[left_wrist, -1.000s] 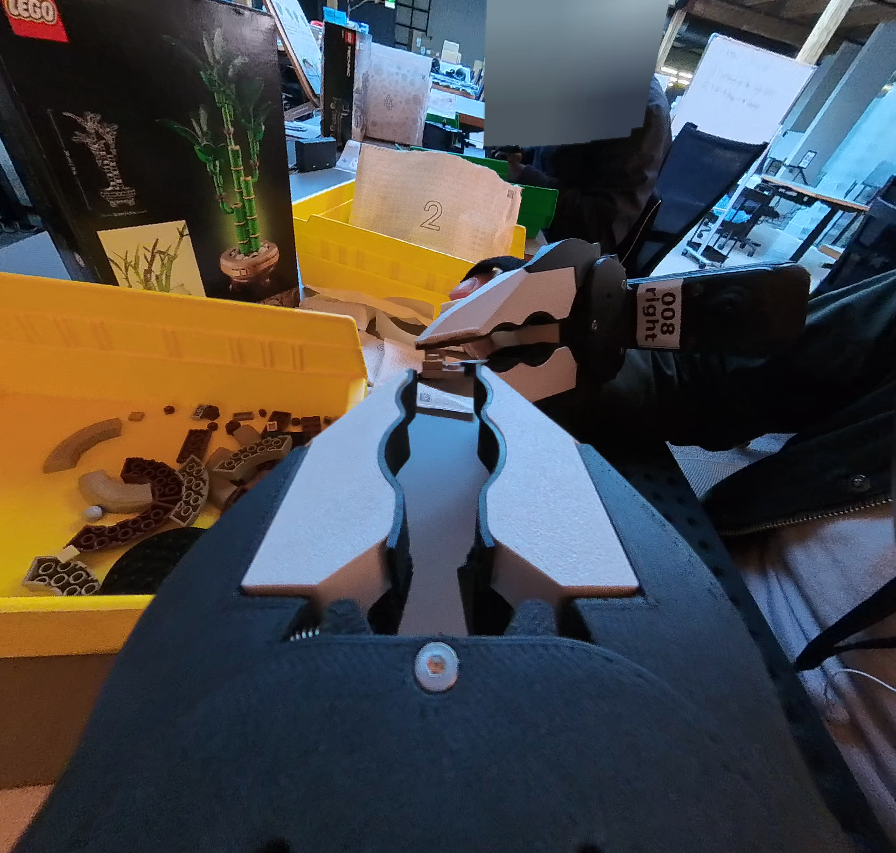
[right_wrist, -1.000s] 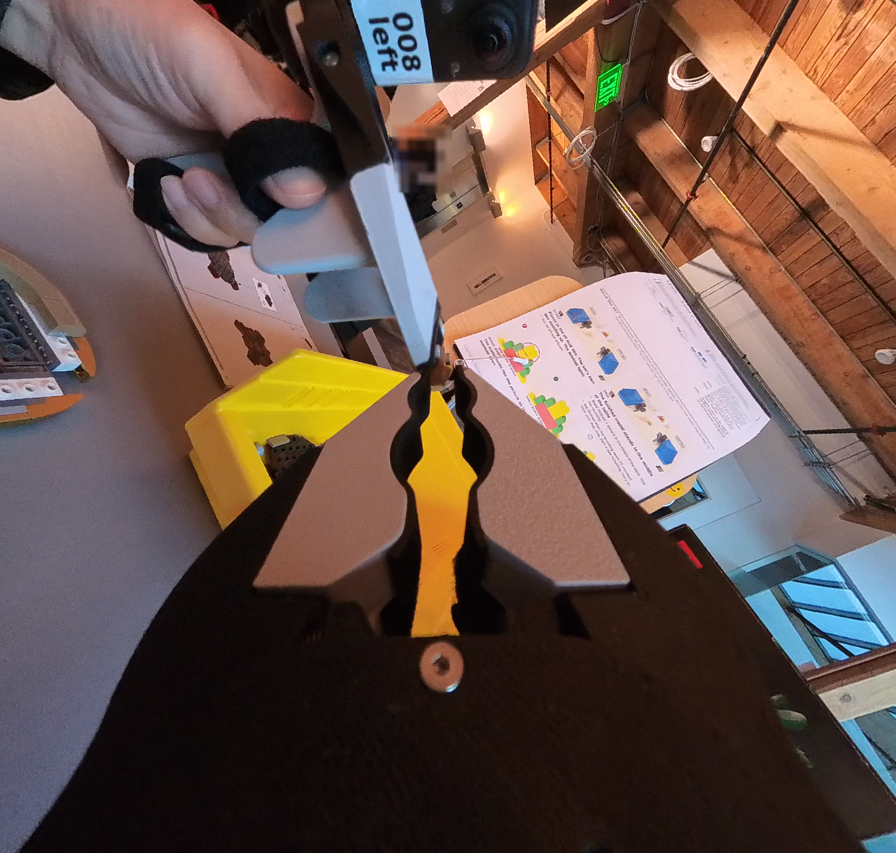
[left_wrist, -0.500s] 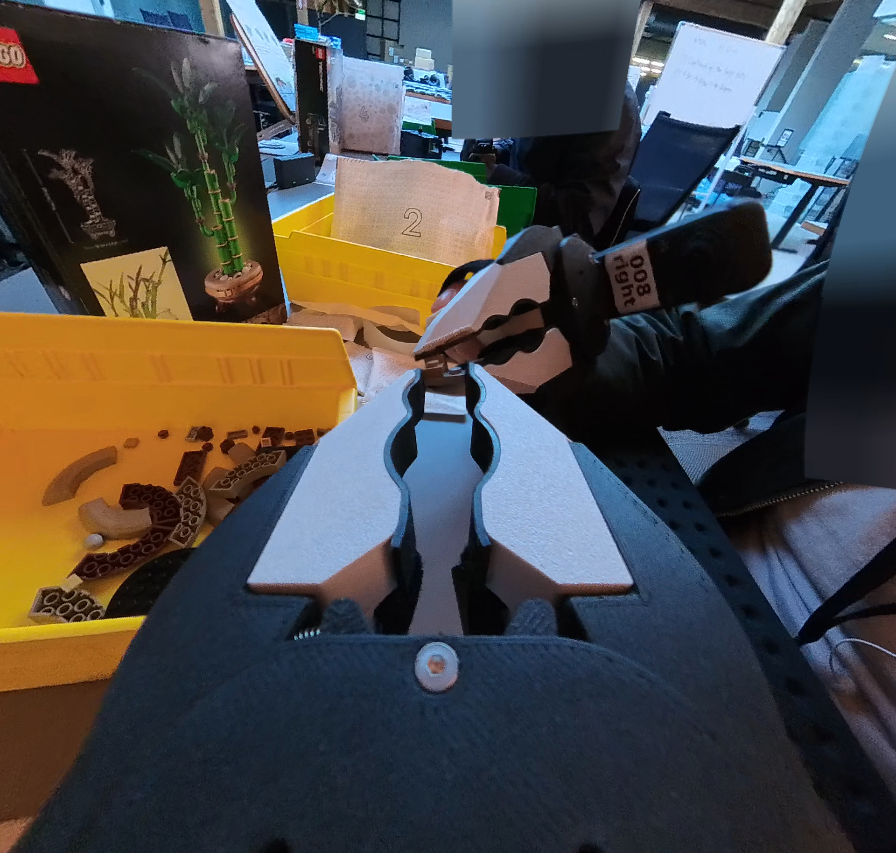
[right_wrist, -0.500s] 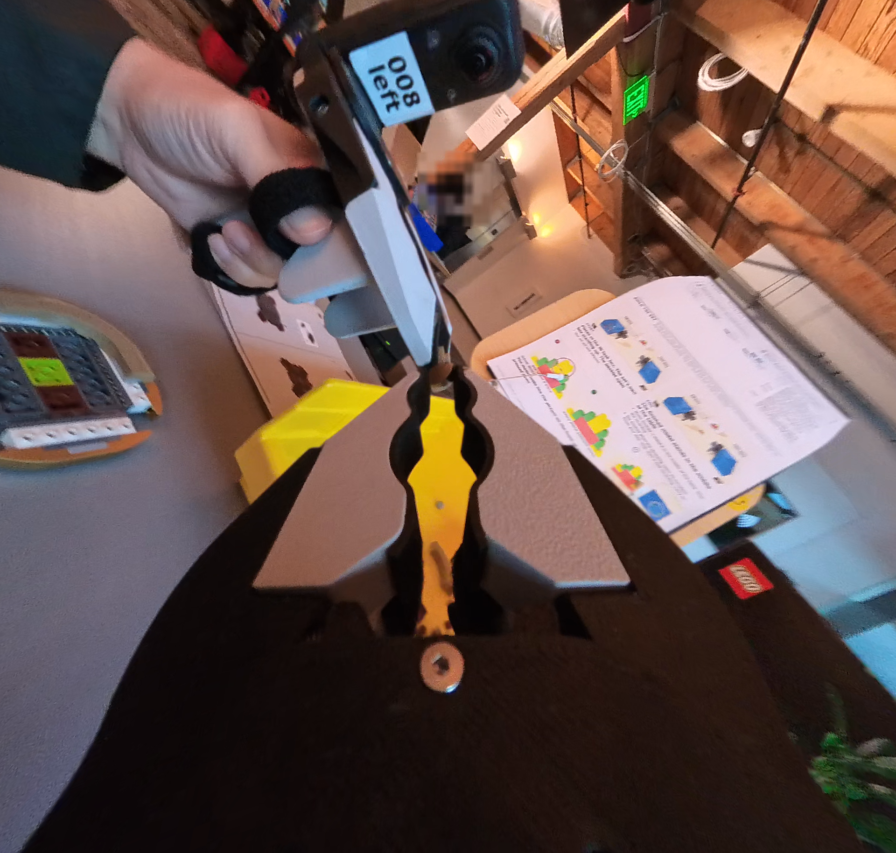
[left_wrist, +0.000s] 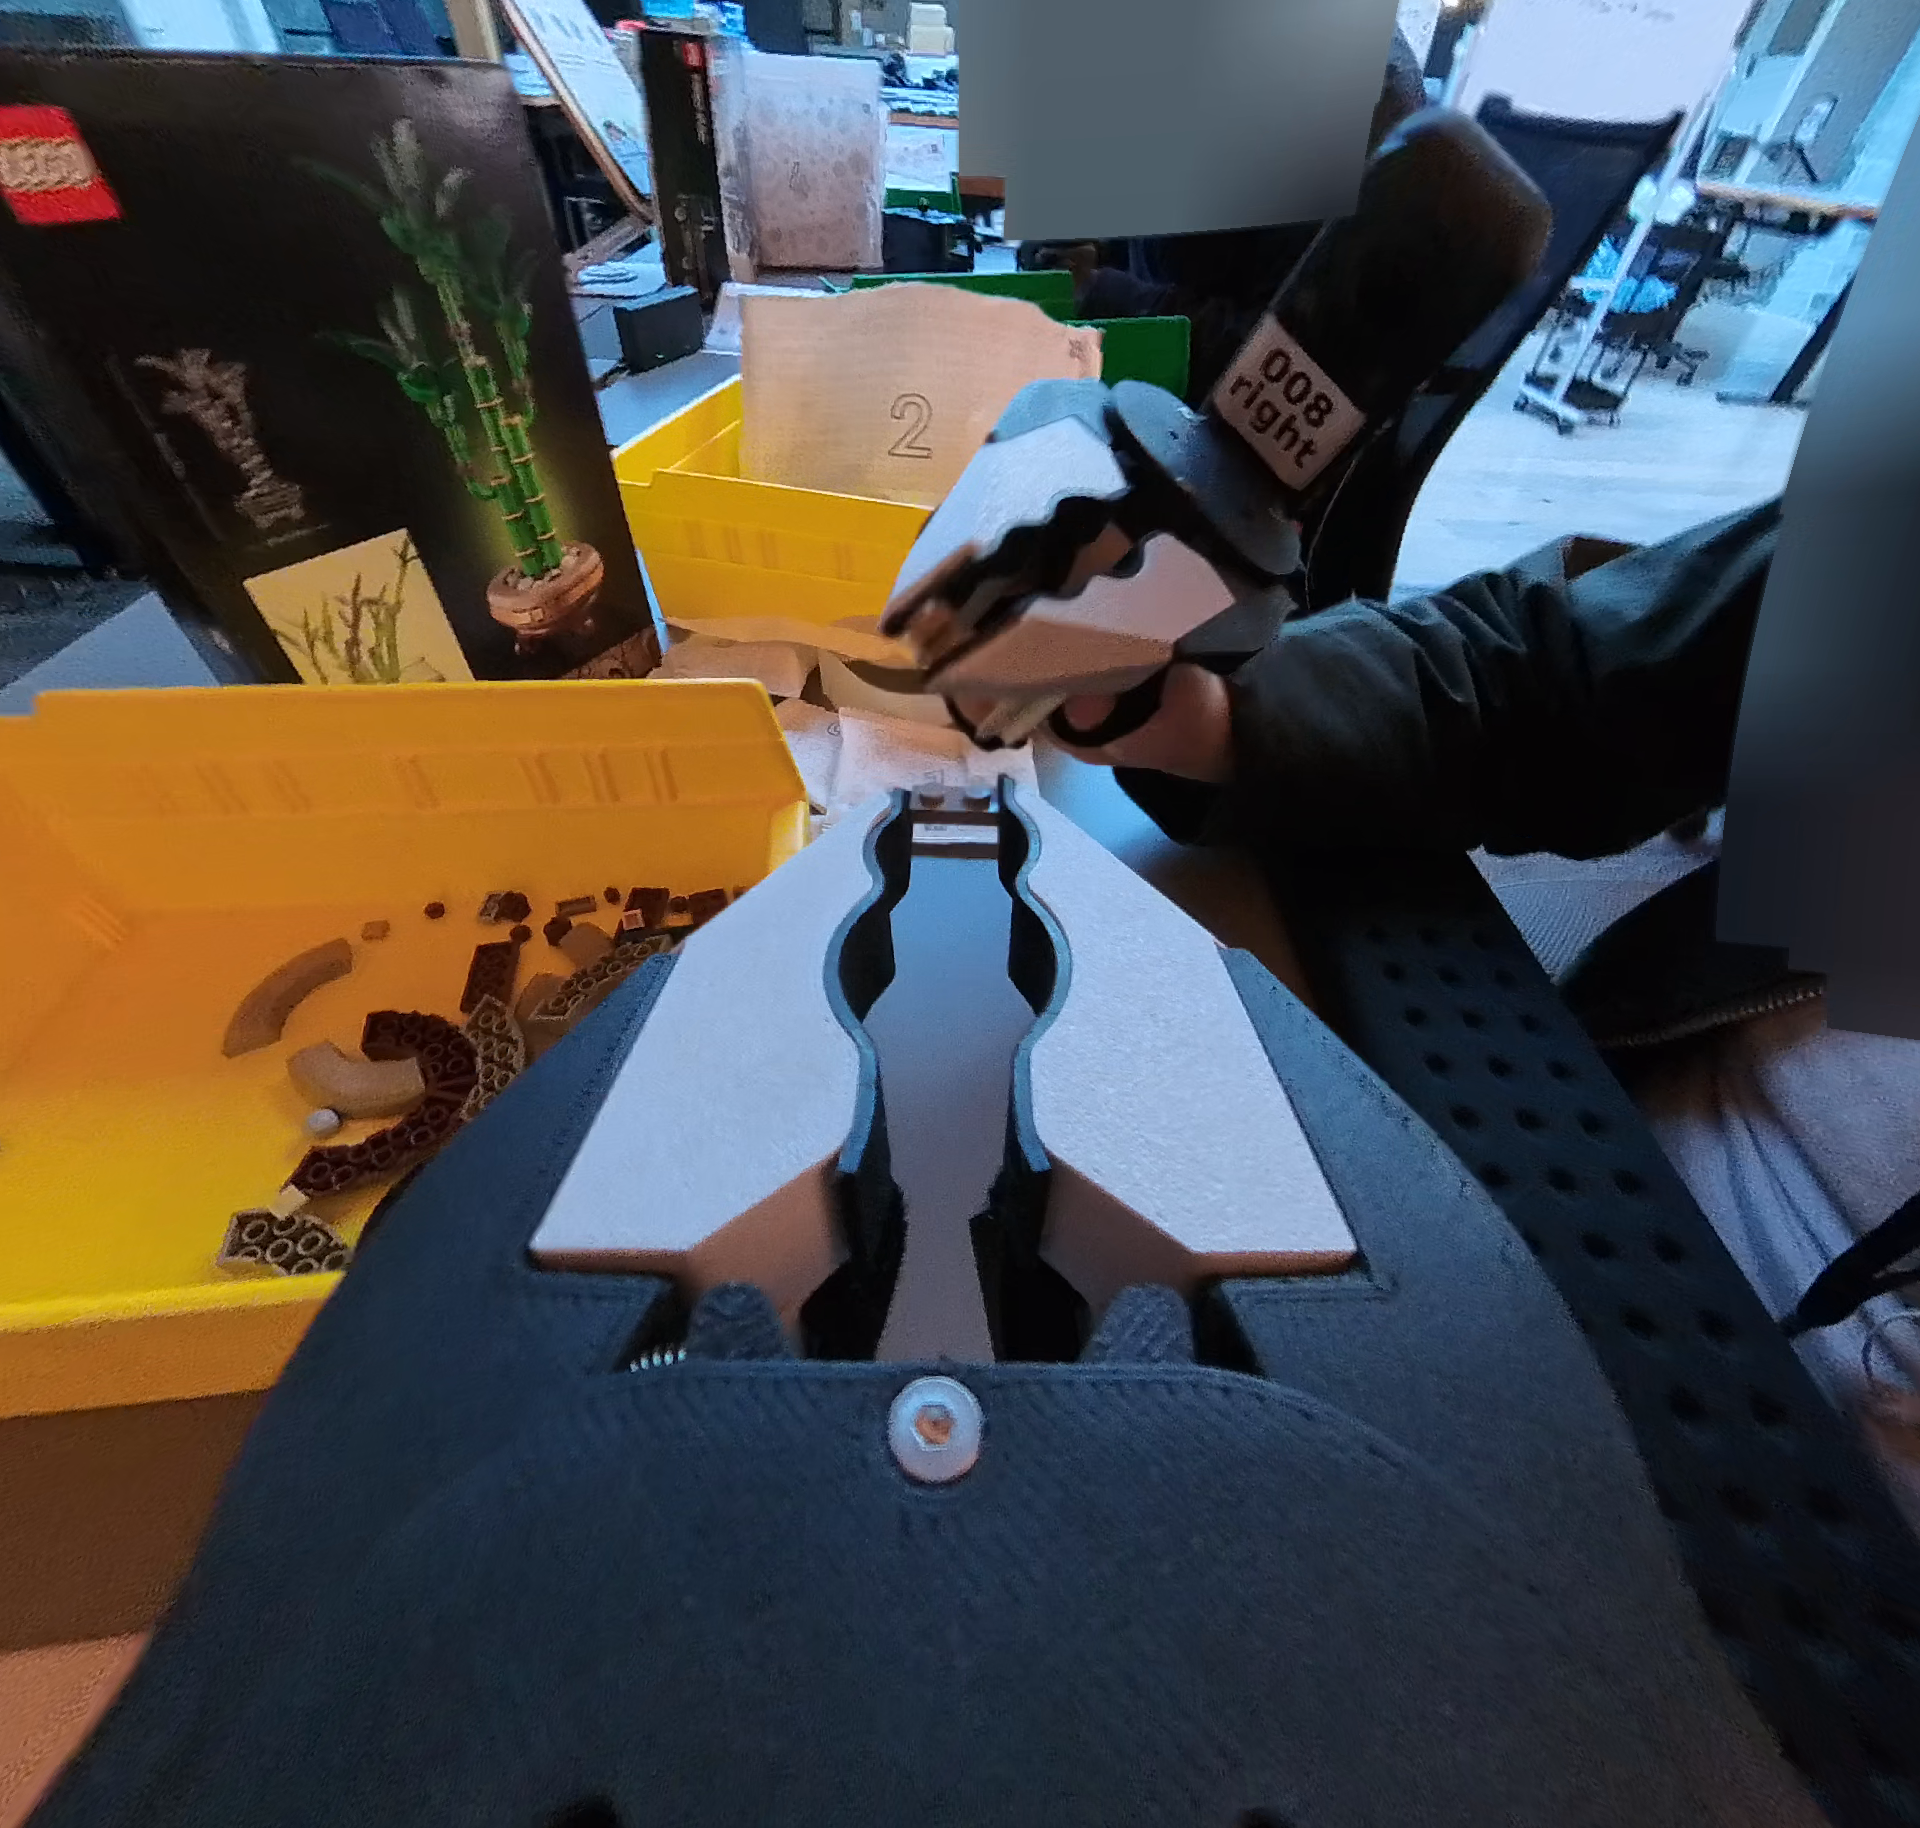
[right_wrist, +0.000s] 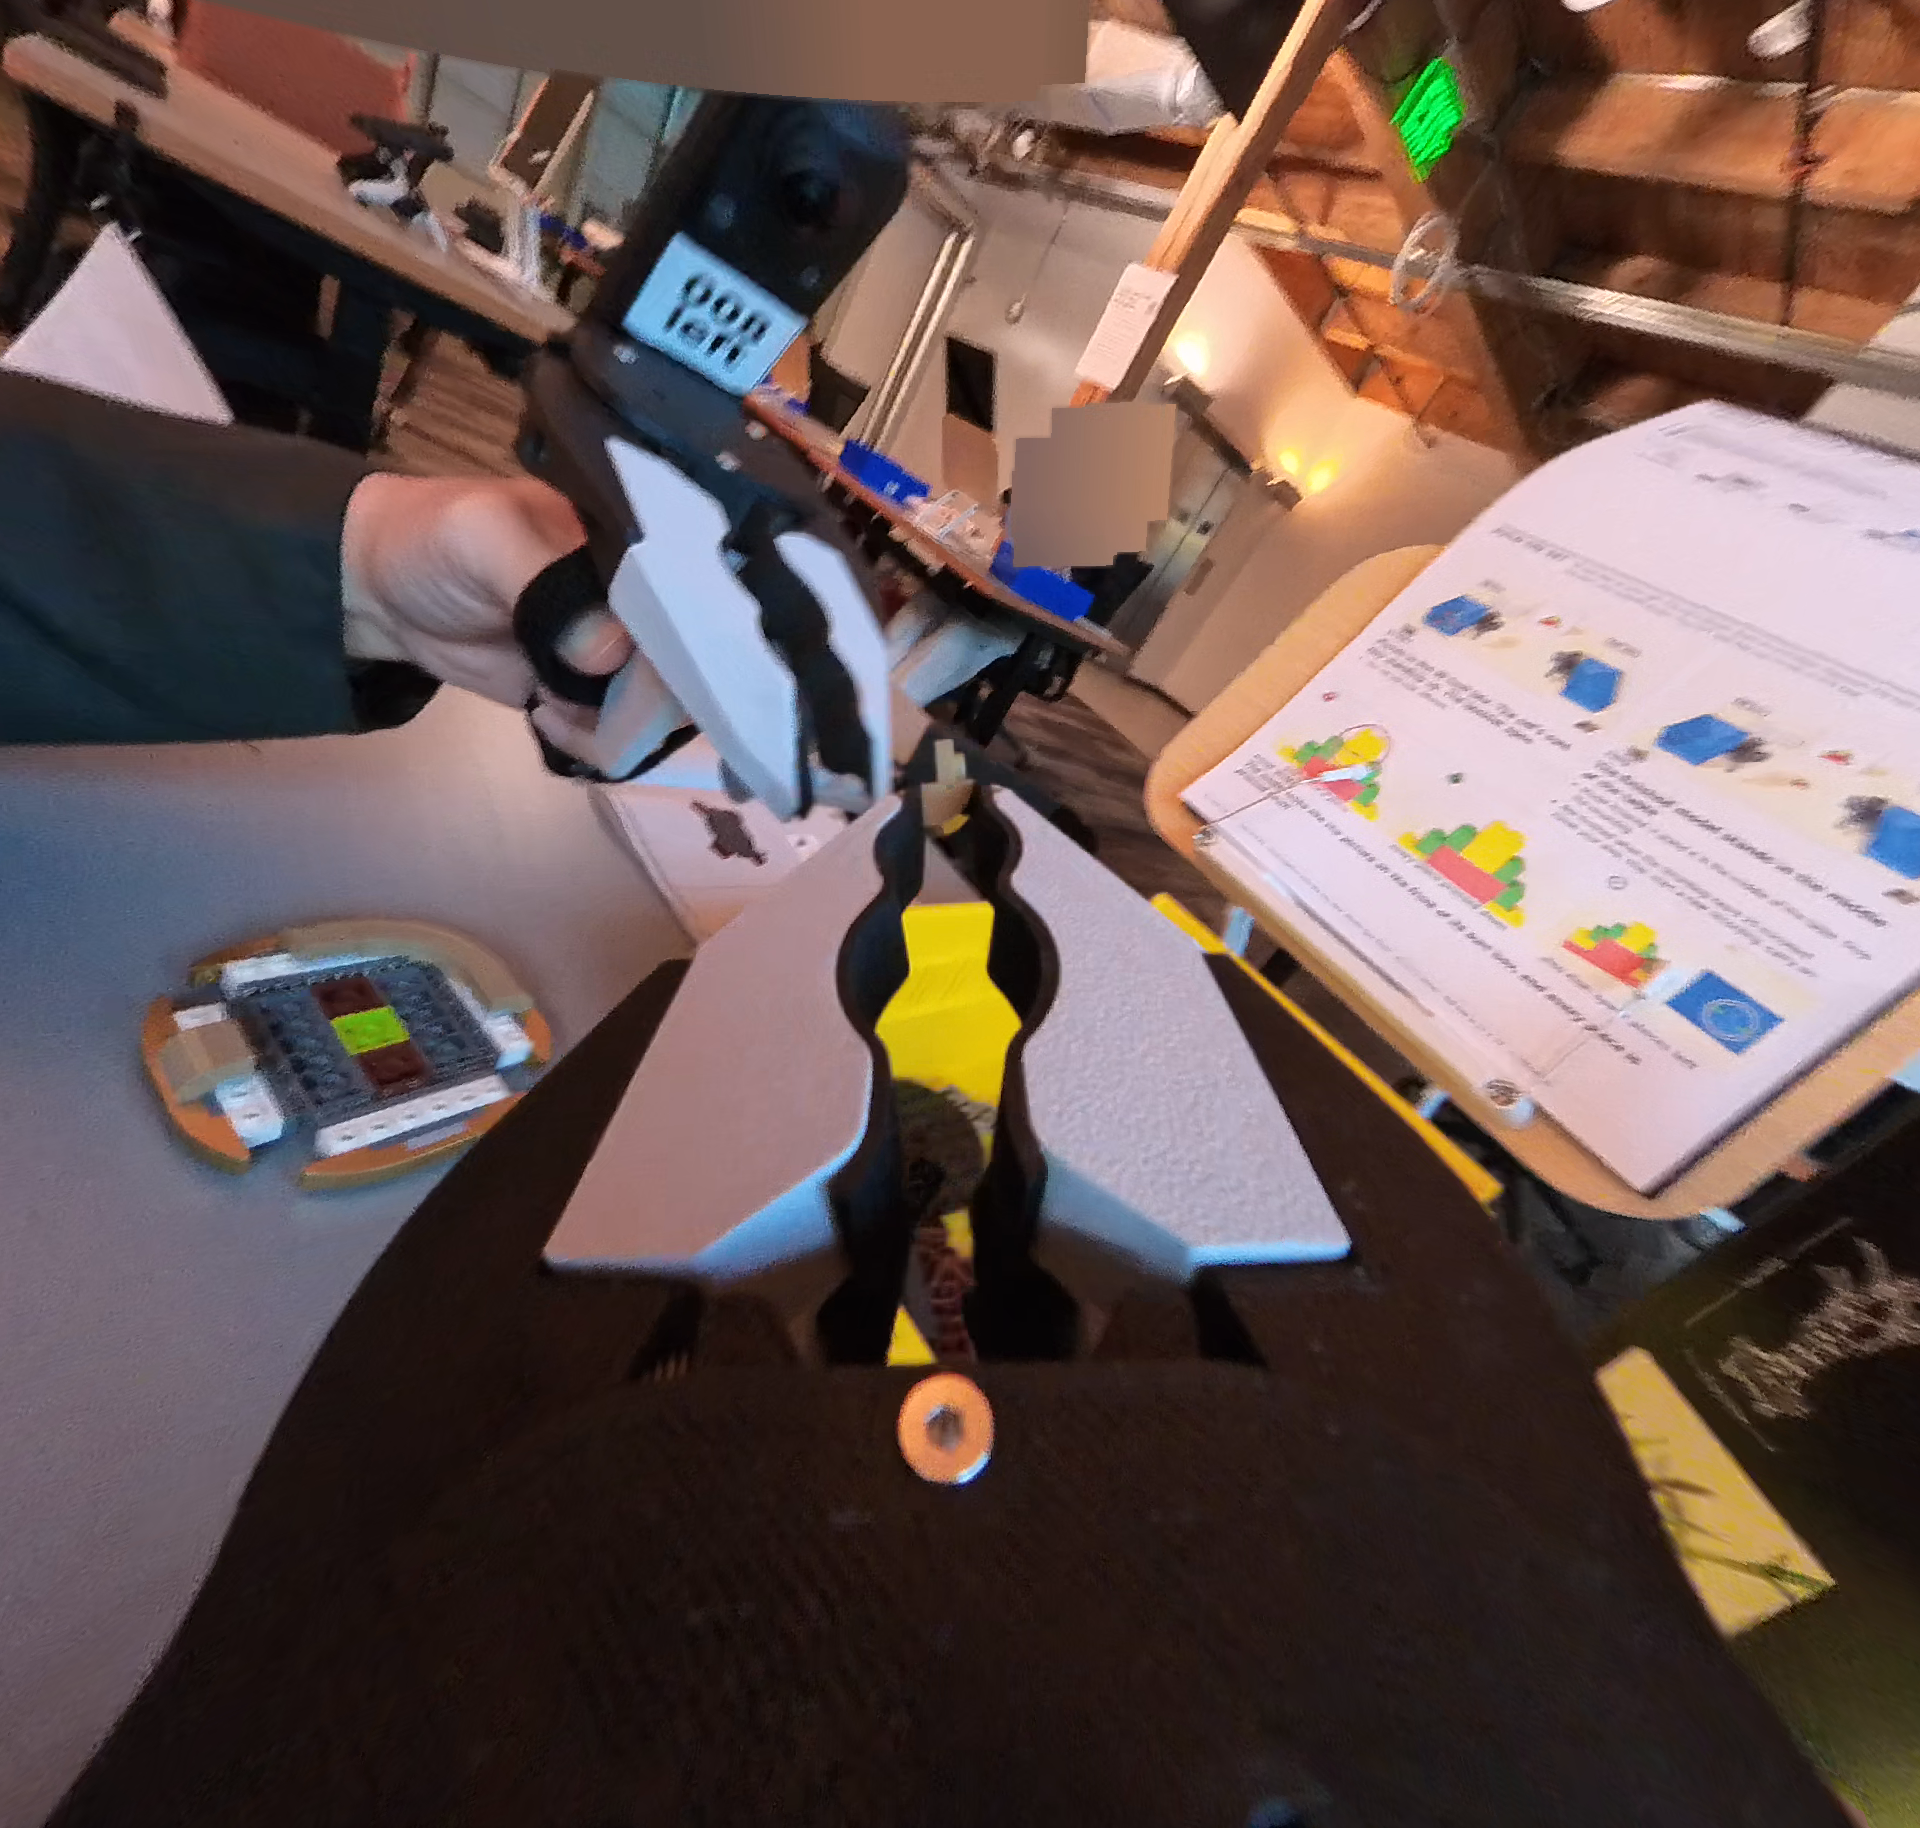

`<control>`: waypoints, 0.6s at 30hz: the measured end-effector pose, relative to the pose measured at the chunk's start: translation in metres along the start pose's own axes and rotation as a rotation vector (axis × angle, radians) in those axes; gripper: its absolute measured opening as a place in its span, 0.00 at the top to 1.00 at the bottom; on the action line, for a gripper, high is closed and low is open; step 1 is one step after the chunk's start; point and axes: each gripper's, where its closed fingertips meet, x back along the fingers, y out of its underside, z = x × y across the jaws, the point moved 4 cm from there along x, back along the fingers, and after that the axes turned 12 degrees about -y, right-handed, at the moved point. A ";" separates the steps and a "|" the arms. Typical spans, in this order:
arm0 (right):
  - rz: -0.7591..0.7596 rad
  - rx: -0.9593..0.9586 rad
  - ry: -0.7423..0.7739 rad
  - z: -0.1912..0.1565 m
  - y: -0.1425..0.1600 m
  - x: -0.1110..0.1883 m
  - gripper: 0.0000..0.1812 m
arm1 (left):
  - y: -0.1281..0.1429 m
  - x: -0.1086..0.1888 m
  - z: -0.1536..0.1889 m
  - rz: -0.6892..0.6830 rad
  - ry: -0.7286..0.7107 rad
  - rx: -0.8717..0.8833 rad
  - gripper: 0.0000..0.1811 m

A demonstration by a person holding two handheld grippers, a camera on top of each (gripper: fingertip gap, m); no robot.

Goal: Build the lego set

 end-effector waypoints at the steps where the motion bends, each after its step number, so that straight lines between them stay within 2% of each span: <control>1: 0.008 0.025 0.029 0.005 -0.002 0.006 0.96 | -0.002 0.002 -0.005 0.017 -0.011 0.037 0.92; 5: -0.077 0.279 0.105 0.002 -0.004 0.009 0.96 | -0.009 0.011 -0.014 0.069 0.042 0.197 0.92; 9: -0.102 0.291 0.083 -0.005 -0.001 0.002 0.96 | -0.010 0.013 -0.015 0.072 0.024 0.171 0.92; 11: -0.076 0.218 0.091 0.000 0.000 0.003 0.96 | -0.011 0.012 -0.013 0.071 0.022 0.160 0.92; 12: -0.025 0.102 0.061 0.002 0.000 0.002 0.96 | -0.011 0.012 -0.012 0.070 0.027 0.159 0.92; 14: 0.168 -0.289 -0.098 0.007 -0.001 0.002 0.96 | -0.012 0.011 -0.010 0.071 0.035 0.165 0.92; 16: 0.442 -0.690 -0.355 0.012 -0.008 0.008 0.96 | -0.013 0.012 -0.010 0.077 0.043 0.171 0.92; 18: 0.742 -1.002 -0.543 0.027 -0.014 0.022 0.97 | -0.014 0.012 -0.009 0.080 0.049 0.175 0.92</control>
